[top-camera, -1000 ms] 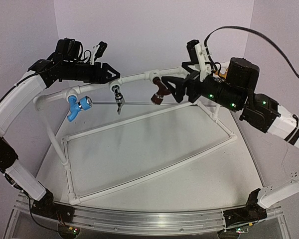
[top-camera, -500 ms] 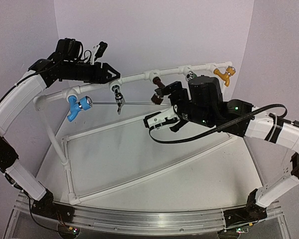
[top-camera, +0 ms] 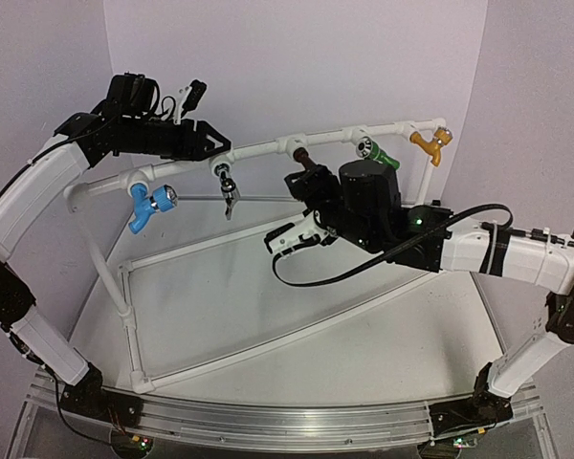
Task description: Install the water faucets
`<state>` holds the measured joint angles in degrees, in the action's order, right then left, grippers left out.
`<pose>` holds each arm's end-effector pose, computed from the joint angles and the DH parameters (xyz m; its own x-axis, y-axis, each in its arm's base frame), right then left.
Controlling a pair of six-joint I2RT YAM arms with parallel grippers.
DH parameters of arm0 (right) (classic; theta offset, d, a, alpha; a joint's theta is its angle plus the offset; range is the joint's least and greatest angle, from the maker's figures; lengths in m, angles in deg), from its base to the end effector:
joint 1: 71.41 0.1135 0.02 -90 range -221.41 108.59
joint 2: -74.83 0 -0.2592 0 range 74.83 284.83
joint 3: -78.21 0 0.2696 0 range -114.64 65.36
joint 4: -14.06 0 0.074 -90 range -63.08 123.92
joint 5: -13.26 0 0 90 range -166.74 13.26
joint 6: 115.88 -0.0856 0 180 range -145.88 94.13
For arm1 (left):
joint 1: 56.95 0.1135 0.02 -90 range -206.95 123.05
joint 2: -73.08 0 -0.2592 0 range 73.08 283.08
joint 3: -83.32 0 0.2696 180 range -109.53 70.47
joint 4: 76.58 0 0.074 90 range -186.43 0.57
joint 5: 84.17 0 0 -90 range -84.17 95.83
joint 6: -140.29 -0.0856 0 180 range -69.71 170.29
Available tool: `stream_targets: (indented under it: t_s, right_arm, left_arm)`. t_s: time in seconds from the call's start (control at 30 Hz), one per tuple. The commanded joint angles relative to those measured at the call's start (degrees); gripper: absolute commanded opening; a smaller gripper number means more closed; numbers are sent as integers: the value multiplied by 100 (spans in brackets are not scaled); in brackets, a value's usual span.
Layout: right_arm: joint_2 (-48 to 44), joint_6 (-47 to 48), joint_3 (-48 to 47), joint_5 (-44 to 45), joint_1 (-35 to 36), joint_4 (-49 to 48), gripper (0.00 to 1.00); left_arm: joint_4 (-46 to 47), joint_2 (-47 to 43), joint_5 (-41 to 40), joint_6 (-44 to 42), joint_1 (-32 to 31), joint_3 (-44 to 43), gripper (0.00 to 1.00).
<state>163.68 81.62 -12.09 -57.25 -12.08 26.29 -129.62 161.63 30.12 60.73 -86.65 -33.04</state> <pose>0.2471 0.3607 0.3505 0.6425 -0.6791 0.3549 0.1026 -0.3828 -0.9181 0.3208 -0.2235 0.4336 -0.5045 0.0976 -0.8579 0.6949 0.6356 -0.3364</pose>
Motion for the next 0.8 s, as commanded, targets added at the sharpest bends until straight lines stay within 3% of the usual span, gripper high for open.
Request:
stream_targets:
  t_s: [0.0, 0.1, 0.27, 0.37, 0.43, 0.63, 0.77]
  right_arm:
    - [125, 93, -178, 135, -189, -533, 77]
    - [203, -12, -222, 169, -247, -599, 70]
    - [238, -629, -263, 54, -248, -732, 43]
    - [335, -1445, -403, 27, -247, -787, 40]
    - [361, -2202, -469, -158, -247, -799, 39]
    - [498, -4616, -810, -440, -265, -937, 20]
    - [478, -6787, -1057, -347, -305, -1244, 17]
  left_arm:
    - [-1371, 240, -47, 12, -32, 242, 58]
    - [-1353, 198, -59, 18, -35, 285, 58]
    - [-1326, 172, 16, 46, -33, 265, 58]
    - [-1337, 193, 3, 39, -36, 256, 58]
    - [-1325, 218, 20, 45, -36, 265, 58]
    - [-1333, 224, 13, 55, -36, 263, 58]
    - [-1349, 241, 2, 55, -38, 260, 58]
